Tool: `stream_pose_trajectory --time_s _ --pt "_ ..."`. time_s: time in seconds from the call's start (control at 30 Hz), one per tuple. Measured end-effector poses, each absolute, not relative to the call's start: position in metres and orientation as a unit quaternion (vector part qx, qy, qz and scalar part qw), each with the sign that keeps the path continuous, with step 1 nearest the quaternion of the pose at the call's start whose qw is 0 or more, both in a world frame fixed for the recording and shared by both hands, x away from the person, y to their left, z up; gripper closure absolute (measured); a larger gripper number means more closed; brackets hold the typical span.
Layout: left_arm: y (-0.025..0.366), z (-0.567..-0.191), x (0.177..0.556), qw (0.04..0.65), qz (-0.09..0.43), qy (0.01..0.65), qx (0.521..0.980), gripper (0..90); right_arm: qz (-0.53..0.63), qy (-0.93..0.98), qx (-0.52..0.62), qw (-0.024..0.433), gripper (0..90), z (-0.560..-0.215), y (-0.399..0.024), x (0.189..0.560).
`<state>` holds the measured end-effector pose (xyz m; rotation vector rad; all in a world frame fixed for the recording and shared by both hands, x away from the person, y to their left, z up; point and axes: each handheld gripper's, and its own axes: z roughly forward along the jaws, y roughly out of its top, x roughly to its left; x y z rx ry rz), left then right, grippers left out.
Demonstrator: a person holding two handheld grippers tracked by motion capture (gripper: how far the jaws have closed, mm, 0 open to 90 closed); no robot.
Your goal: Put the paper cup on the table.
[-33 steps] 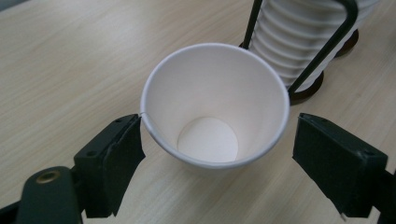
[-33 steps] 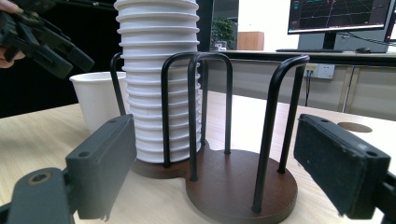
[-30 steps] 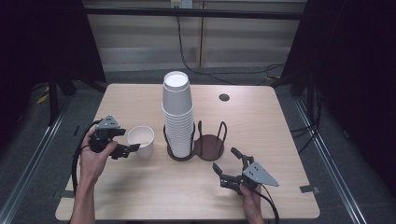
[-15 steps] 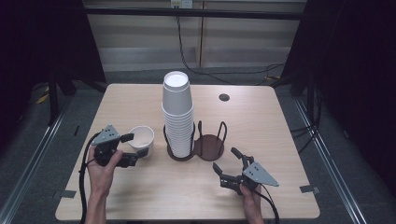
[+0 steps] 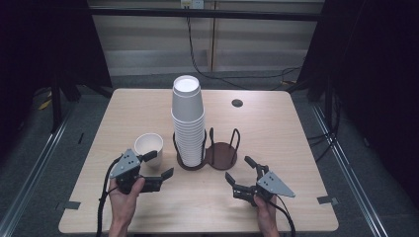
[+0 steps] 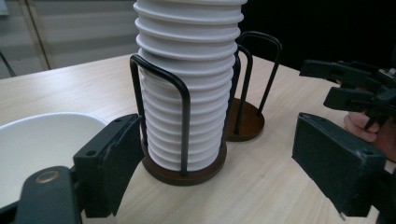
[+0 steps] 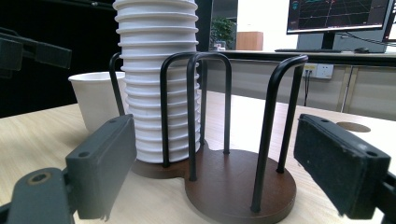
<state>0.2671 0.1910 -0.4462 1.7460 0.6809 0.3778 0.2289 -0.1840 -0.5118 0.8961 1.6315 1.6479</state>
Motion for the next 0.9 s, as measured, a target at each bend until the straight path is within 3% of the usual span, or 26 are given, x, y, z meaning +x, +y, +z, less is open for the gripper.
stream_pose_trajectory --time_s 0.17,0.47,0.7,0.9 --pt "0.185 -0.463 0.258 0.583 0.179 0.296 0.735 15.9 0.628 0.621 0.342 0.321 12.5 -0.512 -0.184 0.229" --pt "0.176 -0.497 0.245 0.616 0.157 0.309 0.707 15.7 0.628 0.621 0.341 0.321 12.7 -0.512 -0.184 0.229" --pt "0.178 -0.508 0.234 0.655 0.19 0.292 0.67 15.7 0.628 0.622 0.341 0.321 12.7 -0.512 -0.184 0.229" --pt "0.173 -0.51 0.224 0.657 0.243 0.251 0.668 15.7 0.624 0.621 0.346 0.325 13.0 -0.512 -0.185 0.229"
